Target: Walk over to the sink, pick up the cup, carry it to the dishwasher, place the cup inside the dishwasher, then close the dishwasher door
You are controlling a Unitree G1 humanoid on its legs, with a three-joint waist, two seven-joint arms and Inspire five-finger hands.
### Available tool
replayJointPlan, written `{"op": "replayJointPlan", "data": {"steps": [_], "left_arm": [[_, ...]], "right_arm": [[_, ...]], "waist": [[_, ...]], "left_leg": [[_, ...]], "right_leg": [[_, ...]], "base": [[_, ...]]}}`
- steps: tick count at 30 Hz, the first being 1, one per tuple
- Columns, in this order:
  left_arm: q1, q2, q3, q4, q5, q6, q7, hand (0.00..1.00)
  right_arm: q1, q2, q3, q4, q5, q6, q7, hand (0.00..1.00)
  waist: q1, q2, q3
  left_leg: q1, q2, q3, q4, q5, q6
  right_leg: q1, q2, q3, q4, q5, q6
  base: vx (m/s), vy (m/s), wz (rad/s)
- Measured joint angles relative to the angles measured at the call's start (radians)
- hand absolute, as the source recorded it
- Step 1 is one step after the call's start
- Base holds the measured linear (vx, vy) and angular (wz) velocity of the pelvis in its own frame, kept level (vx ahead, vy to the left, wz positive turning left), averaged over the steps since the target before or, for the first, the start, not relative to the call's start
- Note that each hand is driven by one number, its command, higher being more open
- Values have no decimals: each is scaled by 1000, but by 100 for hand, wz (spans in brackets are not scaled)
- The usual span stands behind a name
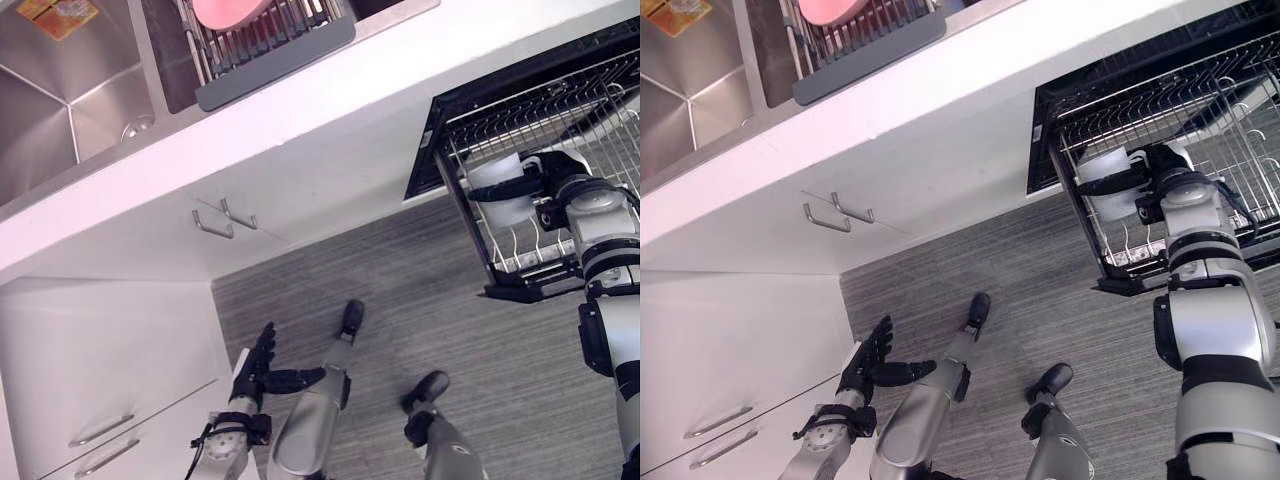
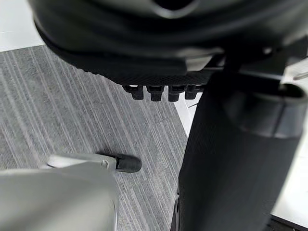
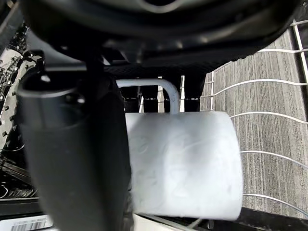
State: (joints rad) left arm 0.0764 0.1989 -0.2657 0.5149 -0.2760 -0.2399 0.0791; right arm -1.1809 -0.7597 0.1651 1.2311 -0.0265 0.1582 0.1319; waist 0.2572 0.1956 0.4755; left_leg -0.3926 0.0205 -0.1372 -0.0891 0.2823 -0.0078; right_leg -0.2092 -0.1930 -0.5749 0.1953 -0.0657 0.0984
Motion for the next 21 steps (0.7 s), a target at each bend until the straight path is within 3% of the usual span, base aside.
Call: {"op": "replayJointPlan", "data": {"steps": [10,14,18,21], "left_arm": [[0,-17,1,-9,-1,7,-27,100],[2,-17,11,-13,-1,23,-42,100],[23,-18,62,-39,-18,51,-41,100],[52,-27,110,-38,-21,48,-22,100]], "right_arm": [[-90,0,1,0,30,-10,0,100],[-96,-6,1,-36,37,-29,34,100],[-8,-26,-29,-238,150,-35,67,100],[209,-7,-186,-459,248,-64,100,100]], "waist": [[-2,12,3],[-21,11,3],[-51,3,3],[-63,-21,-8]], "left_leg": [[18,4,3,0,0,-2],[48,6,10,-1,0,-3],[98,10,15,-3,-4,-6],[132,11,15,-6,-28,-8]], "right_leg": [[1,-7,4,40,-24,-6],[25,-7,10,44,-25,-7],[76,-4,13,41,-25,-6],[120,0,10,22,-25,-5]], "base": [[-8,-55,0],[-43,-51,-2],[-43,-61,0],[-13,-63,4]]}}
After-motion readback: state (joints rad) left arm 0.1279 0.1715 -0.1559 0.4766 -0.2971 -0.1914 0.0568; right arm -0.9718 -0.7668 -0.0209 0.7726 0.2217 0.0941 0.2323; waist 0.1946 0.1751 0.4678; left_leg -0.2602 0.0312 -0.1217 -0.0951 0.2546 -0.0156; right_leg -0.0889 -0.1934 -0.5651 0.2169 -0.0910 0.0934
